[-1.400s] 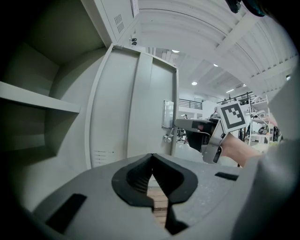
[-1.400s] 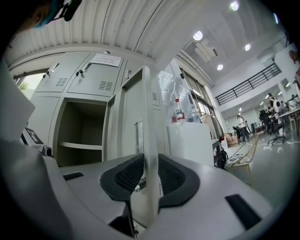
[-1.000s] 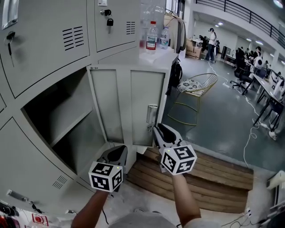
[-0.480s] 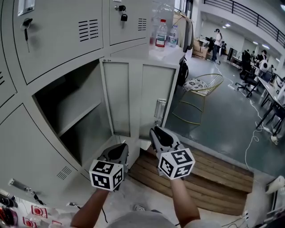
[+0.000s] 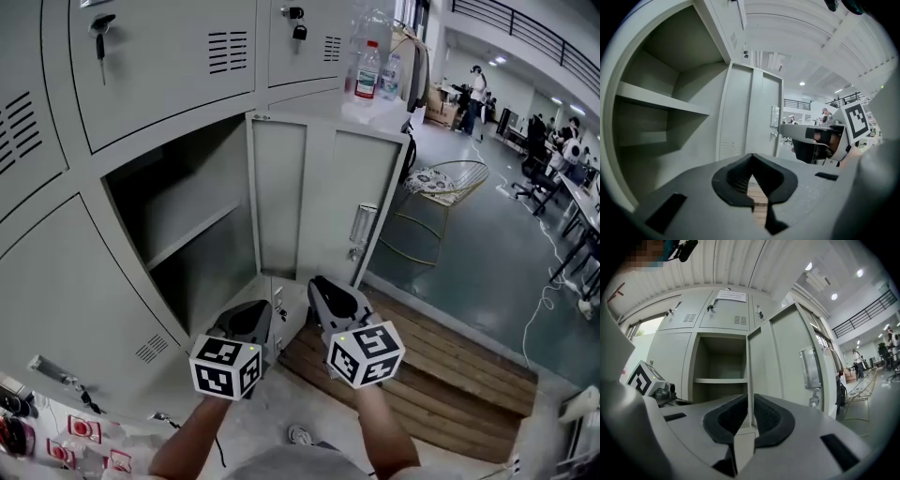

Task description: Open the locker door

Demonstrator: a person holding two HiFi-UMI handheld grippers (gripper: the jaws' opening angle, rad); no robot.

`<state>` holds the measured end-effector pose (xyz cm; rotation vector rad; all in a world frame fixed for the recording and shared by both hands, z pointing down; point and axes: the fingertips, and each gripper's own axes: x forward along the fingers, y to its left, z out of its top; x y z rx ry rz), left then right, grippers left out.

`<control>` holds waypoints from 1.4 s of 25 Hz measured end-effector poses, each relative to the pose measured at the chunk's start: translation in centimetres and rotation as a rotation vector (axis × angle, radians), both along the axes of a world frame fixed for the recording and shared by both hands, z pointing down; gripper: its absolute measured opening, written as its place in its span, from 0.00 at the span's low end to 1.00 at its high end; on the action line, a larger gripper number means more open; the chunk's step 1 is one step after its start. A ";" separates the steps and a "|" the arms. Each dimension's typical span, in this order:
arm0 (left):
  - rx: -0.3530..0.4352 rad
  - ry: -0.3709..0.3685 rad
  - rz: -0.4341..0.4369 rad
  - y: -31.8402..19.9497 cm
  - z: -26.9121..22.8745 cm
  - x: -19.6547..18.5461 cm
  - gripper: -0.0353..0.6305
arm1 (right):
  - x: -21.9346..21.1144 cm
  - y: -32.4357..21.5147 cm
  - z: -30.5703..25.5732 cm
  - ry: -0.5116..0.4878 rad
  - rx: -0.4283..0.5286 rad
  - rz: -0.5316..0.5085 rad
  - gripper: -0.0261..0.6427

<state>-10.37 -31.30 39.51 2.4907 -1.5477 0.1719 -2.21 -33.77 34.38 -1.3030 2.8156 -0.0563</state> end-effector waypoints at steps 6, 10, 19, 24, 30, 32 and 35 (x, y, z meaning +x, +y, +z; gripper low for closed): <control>-0.002 -0.001 -0.027 1.1 0.1 -1.8 0.06 | -2.6 1.6 0.5 -0.004 -0.014 -0.051 0.08; -0.005 0.003 -0.048 1.9 0.2 -3.0 0.06 | -4.0 2.6 0.6 0.000 -0.014 -0.075 0.08; -0.009 0.003 -0.064 3.9 0.5 -4.4 0.06 | -5.9 4.9 0.6 0.006 -0.007 -0.101 0.05; -0.004 0.008 -0.067 5.0 0.3 -4.7 0.06 | -6.6 6.4 0.6 0.023 0.001 -0.116 0.04; -0.004 0.009 -0.060 6.1 0.4 -4.7 0.06 | -6.9 7.7 0.9 0.033 0.001 -0.114 0.04; -0.005 0.009 -0.059 6.4 0.4 -4.8 0.06 | -7.0 8.0 0.9 0.031 -0.001 -0.113 0.05; -0.004 0.011 -0.060 6.8 0.5 -5.0 0.06 | -7.1 8.4 1.0 0.029 -0.001 -0.114 0.04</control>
